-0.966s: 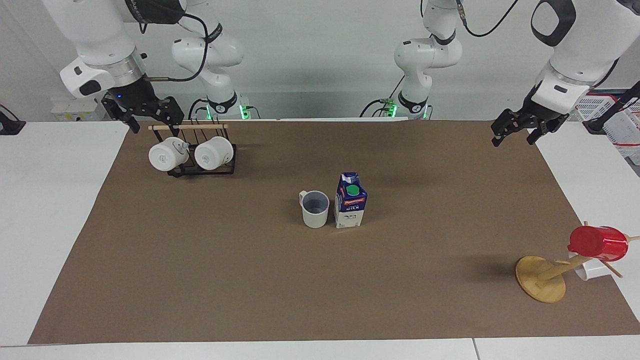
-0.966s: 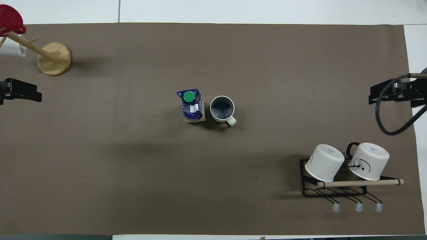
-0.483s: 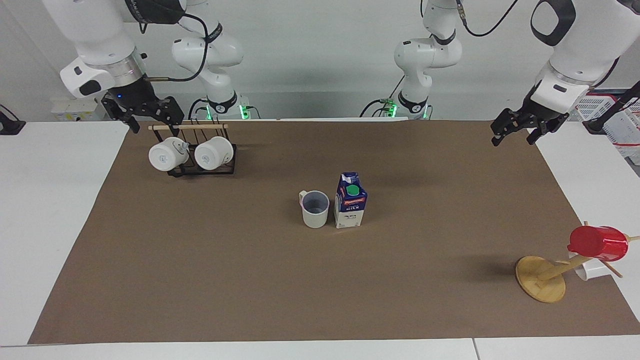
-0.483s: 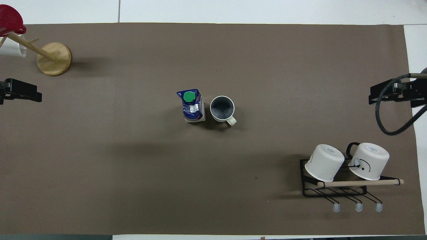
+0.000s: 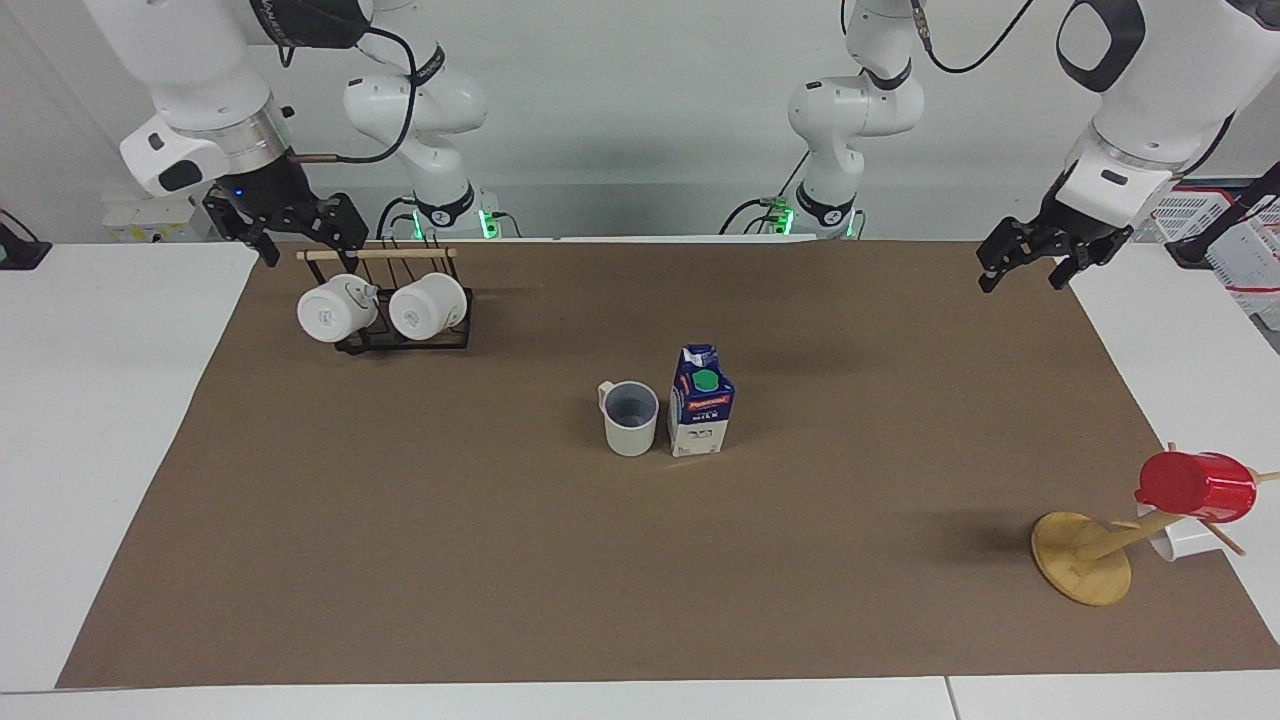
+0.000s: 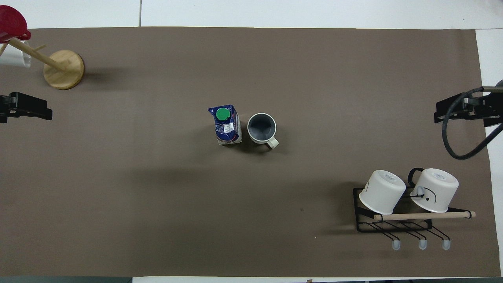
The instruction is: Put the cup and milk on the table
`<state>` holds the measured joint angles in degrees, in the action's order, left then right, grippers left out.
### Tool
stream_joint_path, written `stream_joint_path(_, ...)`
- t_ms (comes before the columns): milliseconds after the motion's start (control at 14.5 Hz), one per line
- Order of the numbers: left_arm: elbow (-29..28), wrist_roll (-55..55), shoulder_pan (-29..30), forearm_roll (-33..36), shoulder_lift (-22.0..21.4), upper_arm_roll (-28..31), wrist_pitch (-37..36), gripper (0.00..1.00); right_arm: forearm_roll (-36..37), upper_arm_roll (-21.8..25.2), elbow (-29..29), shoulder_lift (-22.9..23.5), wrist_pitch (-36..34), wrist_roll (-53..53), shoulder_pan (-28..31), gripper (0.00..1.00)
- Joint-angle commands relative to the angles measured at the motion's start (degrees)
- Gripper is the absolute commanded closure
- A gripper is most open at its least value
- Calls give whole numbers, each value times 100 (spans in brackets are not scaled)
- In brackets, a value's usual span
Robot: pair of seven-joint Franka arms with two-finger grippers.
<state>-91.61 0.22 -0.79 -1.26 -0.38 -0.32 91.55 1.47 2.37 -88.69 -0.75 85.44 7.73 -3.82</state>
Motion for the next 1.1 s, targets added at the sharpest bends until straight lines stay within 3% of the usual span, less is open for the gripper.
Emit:
stream_joint_path(0,-76,-101,-88,65,-94,6,-41,0,-59,-35,-122,-83,87,36,30,0)
stream_joint_path(1034,-129,-40,-176,65,-103,6,399,0,-42,-35,-175,-127,78,-70,13,0)
